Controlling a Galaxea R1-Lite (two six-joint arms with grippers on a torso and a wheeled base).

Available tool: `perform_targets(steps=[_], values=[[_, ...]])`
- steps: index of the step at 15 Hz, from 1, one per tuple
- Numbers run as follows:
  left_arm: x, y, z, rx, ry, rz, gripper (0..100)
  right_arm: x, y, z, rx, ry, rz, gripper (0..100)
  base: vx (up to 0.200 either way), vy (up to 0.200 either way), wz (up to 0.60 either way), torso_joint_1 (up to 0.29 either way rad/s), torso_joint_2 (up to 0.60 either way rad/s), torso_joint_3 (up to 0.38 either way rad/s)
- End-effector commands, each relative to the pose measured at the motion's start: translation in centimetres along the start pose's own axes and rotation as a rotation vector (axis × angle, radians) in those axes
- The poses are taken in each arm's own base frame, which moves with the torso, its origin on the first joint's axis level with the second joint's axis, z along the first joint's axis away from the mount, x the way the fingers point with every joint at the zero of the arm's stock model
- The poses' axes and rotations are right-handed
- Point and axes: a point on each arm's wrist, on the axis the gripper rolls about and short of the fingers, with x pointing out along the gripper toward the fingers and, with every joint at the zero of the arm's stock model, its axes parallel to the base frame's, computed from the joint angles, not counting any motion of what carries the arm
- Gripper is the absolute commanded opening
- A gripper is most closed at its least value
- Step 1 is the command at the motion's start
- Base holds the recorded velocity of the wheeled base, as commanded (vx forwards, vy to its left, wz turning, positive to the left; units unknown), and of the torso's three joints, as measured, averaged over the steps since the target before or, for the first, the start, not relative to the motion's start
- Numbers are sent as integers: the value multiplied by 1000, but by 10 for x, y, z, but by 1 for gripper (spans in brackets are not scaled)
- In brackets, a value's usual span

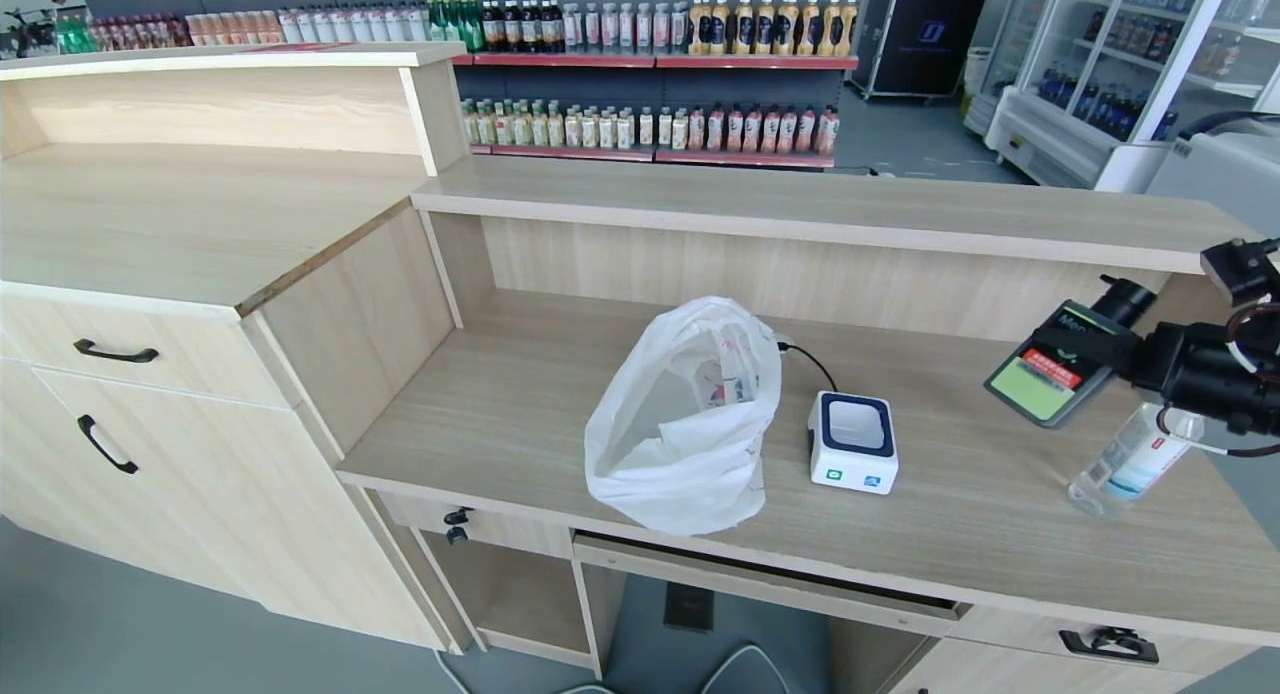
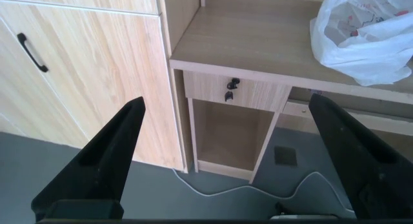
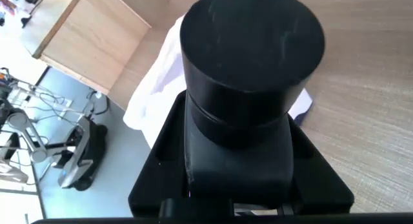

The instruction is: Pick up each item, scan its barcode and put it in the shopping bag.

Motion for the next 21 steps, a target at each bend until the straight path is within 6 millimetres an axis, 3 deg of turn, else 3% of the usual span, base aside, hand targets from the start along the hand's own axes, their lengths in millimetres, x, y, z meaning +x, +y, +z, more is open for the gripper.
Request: perform_targets(steps=[1, 8, 16, 21], values=[[0, 0, 0, 0, 0, 0, 100, 12, -24, -10, 36, 27, -1, 0, 0, 0, 0, 0, 0, 0], [0, 0, 0, 0, 0, 0, 100, 34, -48, -27, -115, 55, 13, 0, 0, 0, 0, 0, 0, 0], [0, 0, 0, 0, 0, 0, 100, 38, -49, -32, -90, 83, 111, 0, 0, 0, 0, 0, 0, 0], [0, 0, 0, 0, 0, 0, 100, 55, -54, -35, -95, 93, 122, 0, 0, 0, 0, 0, 0, 0]])
